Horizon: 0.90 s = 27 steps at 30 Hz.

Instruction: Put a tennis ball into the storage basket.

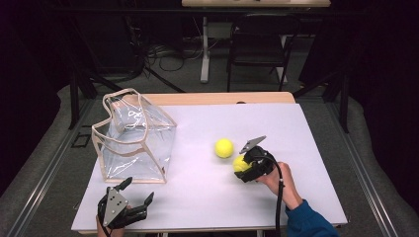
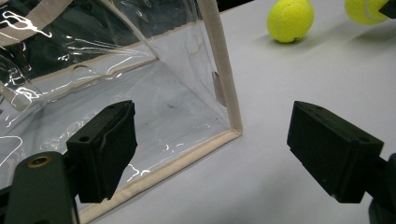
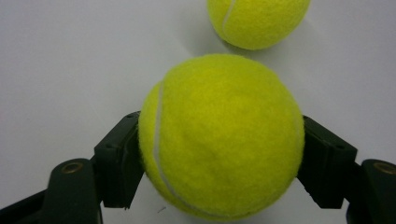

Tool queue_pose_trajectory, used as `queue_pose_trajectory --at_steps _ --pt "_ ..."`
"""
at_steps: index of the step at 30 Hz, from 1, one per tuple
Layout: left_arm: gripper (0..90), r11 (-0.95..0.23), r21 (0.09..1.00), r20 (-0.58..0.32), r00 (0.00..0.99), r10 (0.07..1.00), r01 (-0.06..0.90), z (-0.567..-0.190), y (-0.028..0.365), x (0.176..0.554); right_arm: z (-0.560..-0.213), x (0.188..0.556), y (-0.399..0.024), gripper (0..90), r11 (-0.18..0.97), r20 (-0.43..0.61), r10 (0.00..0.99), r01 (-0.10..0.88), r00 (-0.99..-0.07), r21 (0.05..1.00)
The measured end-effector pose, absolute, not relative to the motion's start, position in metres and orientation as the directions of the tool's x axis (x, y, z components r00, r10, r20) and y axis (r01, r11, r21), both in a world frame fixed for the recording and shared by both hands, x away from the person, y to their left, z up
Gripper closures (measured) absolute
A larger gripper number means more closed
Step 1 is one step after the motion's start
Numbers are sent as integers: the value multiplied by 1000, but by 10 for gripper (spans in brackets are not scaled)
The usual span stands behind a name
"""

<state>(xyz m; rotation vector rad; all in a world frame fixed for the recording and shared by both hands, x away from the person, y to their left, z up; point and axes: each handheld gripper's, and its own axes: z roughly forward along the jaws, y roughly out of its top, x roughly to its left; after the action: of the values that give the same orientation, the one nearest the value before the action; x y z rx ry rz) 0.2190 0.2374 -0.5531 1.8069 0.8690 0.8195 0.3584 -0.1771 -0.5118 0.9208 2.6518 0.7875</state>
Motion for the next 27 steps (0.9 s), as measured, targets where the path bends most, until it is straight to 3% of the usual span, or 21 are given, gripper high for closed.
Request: queue_pose_trajectory --at_steps 27 --pt "161 -307 930 165 519 839 202 -552 237 219 -514 349 -150 257 690 -25 560 450 -828 566"
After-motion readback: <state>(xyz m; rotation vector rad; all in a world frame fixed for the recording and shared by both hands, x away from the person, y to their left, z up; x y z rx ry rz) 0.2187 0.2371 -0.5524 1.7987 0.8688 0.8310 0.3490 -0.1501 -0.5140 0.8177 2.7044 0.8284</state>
